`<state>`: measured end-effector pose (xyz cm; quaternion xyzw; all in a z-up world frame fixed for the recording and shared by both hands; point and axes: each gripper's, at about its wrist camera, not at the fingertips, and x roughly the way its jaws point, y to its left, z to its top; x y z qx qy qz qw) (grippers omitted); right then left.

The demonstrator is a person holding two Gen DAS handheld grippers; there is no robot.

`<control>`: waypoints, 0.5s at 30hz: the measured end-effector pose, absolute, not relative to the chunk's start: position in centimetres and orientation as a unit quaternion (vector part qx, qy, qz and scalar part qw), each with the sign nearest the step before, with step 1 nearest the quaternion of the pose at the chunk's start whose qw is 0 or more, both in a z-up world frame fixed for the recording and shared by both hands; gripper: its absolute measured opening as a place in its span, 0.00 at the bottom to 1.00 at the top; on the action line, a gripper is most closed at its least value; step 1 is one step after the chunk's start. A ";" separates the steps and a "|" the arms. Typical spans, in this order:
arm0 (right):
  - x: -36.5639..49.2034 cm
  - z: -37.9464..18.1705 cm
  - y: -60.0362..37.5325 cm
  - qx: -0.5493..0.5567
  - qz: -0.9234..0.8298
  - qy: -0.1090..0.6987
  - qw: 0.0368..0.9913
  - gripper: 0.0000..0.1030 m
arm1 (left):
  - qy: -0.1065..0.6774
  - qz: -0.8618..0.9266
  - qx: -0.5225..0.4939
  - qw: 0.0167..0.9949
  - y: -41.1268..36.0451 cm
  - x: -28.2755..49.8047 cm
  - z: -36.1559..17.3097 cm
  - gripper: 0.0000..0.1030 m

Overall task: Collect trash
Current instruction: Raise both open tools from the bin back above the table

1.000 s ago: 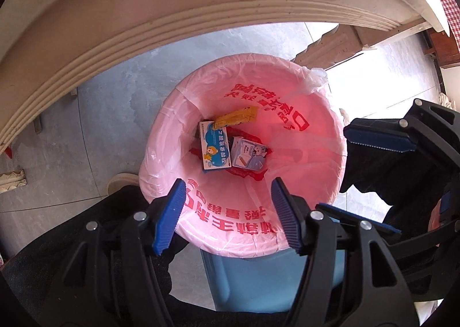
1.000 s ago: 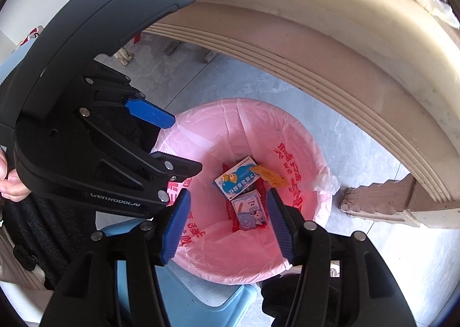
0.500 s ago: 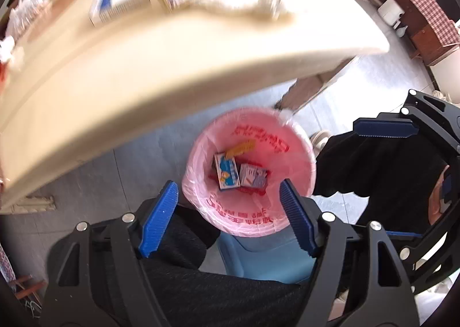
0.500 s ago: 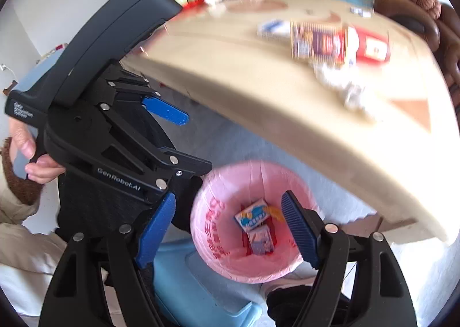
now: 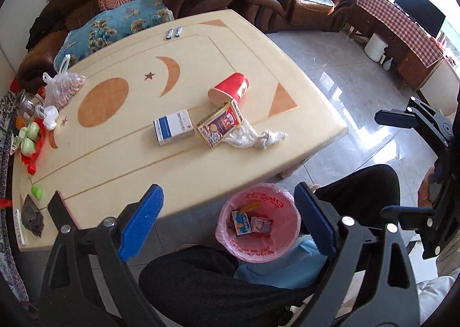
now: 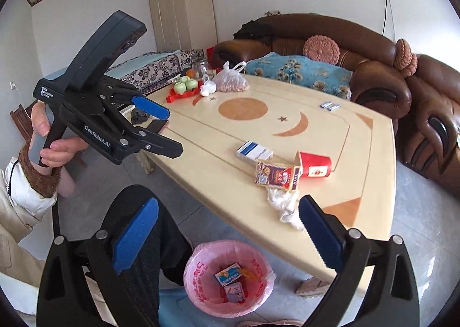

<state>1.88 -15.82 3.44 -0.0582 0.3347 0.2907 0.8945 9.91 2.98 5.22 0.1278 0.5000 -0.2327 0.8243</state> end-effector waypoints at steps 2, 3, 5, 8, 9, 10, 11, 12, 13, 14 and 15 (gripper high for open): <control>2.4 4.4 -16.1 -0.067 0.283 0.327 0.899 0.93 | 0.496 -0.230 0.130 0.827 3.2 10.9 5.7 0.88; 2.6 4.8 -16.1 -0.069 0.280 0.325 0.901 0.93 | 0.494 -0.227 0.132 0.829 3.1 11.2 5.8 0.88; 3.4 4.8 -16.1 -0.073 0.277 0.325 0.901 0.93 | 0.494 -0.225 0.137 0.828 2.8 12.1 5.5 0.88; 4.3 3.9 -16.1 -0.075 0.273 0.329 0.901 0.93 | 0.501 -0.228 0.145 0.822 2.2 13.2 4.3 0.88; 4.6 3.6 -16.1 -0.074 0.271 0.334 0.900 0.93 | 0.502 -0.227 0.150 0.821 2.0 13.6 3.9 0.88; 5.2 3.0 -16.0 -0.074 0.268 0.337 0.899 0.93 | 0.503 -0.227 0.156 0.819 1.7 13.9 3.4 0.88; 5.6 2.5 -16.1 -0.071 0.269 0.340 0.898 0.93 | 0.504 -0.230 0.163 0.817 1.4 14.3 2.8 0.88; 6.0 2.1 -16.0 -0.067 0.272 0.342 0.897 0.93 | 0.505 -0.231 0.167 0.815 1.2 14.7 2.3 0.88; 6.4 1.7 -16.1 -0.063 0.272 0.345 0.896 0.93 | 0.505 -0.230 0.170 0.814 1.1 14.9 1.8 0.88; 6.9 1.2 -16.1 -0.059 0.271 0.349 0.895 0.93 | 0.506 -0.229 0.173 0.813 0.9 15.3 1.3 0.88; 7.1 0.9 -16.1 -0.056 0.267 0.352 0.895 0.93 | 0.509 -0.229 0.175 0.811 0.8 15.6 0.7 0.88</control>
